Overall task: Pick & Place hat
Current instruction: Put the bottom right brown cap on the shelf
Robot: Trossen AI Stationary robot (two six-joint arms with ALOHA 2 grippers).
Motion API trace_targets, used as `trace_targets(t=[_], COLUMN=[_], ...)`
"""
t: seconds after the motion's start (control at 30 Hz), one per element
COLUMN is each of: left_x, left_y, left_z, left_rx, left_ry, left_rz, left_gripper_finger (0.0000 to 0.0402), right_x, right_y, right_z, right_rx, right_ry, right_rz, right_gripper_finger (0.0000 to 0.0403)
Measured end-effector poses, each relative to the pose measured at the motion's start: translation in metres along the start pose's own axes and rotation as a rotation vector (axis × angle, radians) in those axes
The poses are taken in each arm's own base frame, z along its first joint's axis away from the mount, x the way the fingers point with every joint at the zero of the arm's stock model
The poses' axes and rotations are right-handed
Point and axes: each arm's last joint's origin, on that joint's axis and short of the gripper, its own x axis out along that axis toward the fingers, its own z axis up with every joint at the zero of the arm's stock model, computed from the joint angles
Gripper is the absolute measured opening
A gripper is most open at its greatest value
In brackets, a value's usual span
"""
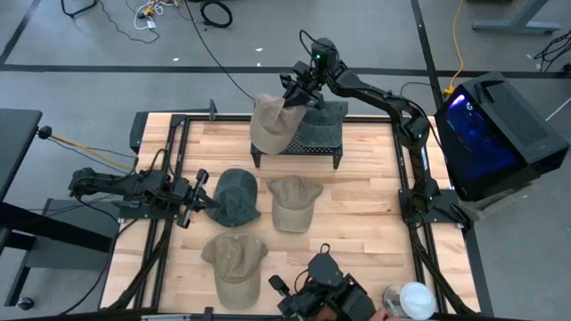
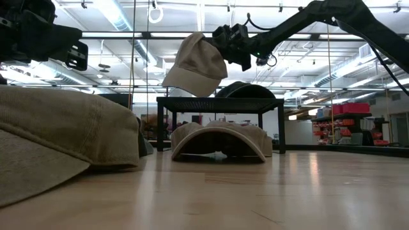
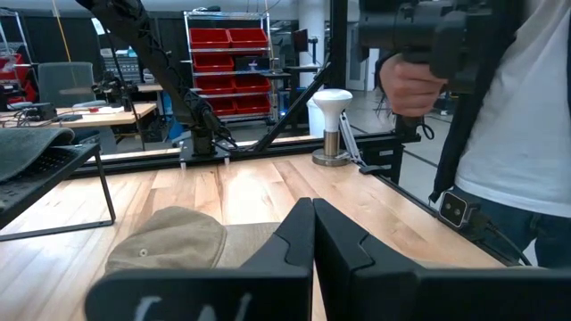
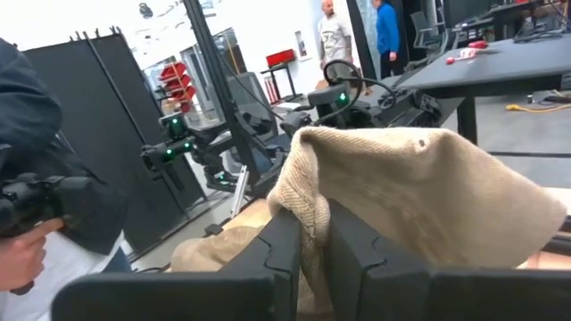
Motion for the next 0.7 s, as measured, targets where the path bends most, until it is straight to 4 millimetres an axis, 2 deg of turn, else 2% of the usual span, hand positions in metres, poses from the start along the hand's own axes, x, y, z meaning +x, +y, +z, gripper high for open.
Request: trace_targets(t=[0.57,0.7], left_x=[0.0,0.0], left_y=[0.0,0.0], left_z=[0.0,0.0], left_rx=[0.0,0.0], left_ry=[0.0,0.0], left_rz=[0.0,0.0], left_gripper_finger=[0.0003,0.0003], right_x=[-0.024,-0.024], right_y=[-0.002,-0.002], right_z=[0.0,0.0], right_rx=[0.031,0.032], right_ry=[-0.01,-0.01], right_rz=[-0.028,-0.03], right_gripper_finger=[0.0036,0.0036])
